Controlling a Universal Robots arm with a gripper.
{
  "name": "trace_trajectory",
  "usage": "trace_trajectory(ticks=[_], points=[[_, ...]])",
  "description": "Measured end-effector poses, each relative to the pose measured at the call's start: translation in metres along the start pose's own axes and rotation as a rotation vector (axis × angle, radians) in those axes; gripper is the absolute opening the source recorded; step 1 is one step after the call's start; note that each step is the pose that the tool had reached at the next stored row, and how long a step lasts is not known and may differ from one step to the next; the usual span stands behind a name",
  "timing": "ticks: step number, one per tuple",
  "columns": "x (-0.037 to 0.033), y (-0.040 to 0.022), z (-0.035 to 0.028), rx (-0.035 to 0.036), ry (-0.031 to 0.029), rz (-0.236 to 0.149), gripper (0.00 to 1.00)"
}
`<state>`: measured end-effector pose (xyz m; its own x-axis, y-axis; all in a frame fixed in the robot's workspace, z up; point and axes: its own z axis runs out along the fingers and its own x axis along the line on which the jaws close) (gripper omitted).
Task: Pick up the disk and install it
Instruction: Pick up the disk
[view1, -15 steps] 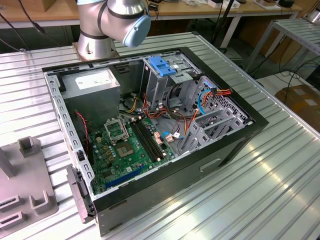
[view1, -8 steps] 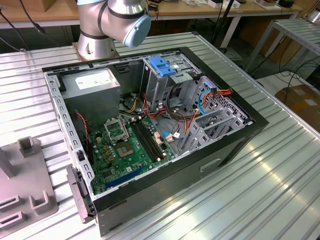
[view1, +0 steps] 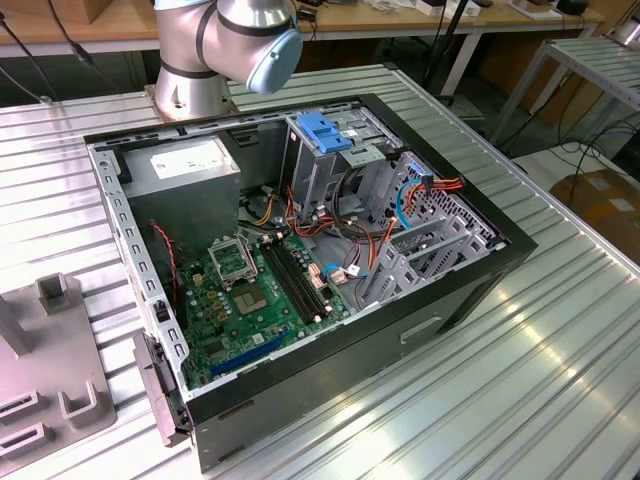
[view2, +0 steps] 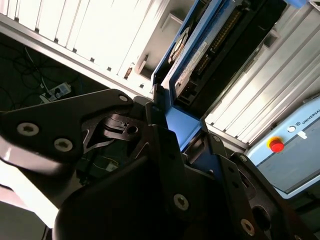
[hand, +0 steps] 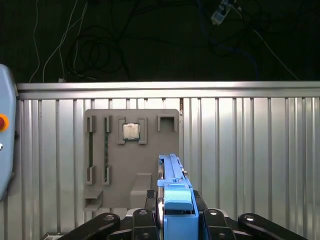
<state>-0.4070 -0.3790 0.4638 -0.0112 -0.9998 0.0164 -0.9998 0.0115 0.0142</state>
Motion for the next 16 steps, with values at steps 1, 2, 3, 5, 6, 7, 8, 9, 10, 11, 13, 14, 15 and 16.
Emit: trace_trajectory(ticks=[1,2,3,5,6,7,8,9,10,11,13,14,15,16], points=[[0.0,-0.0014,-0.0004,0.0001,0.0001,0.0,0.37],[0.0,-0.0037,-0.0012,-0.0001,0.0005,0.0,0.37],[0.0,-0.0052,-0.0016,0.0001,0.0006,0.0,0.37],[-0.0001,-0.008,-0.0026,0.0,0.0008,0.0,0.37],[-0.0001,-0.0097,-0.0031,0.0001,0.0009,0.0,0.37],[-0.0001,-0.0119,-0.0036,0.0,0.001,0.0,0.37],[-0.0001,-0.0132,-0.0039,0.0001,0.0011,0.0,0.37],[-0.0001,-0.0153,-0.0048,0.0,0.0014,0.0,0.37],[-0.0001,-0.0175,-0.0056,0.0001,0.0019,0.0,0.37],[-0.0002,-0.0204,-0.0069,0.0,0.0029,0.0,0.37],[-0.0002,-0.0253,-0.0089,0.0,0.004,0.0,0.37],[-0.0002,-0.0265,-0.0091,0.0001,0.0043,0.0,0.37],[-0.0002,-0.0281,-0.0095,0.0001,0.0048,0.0,0.37],[-0.0002,-0.0298,-0.0097,0.0001,0.005,0.0,0.37]])
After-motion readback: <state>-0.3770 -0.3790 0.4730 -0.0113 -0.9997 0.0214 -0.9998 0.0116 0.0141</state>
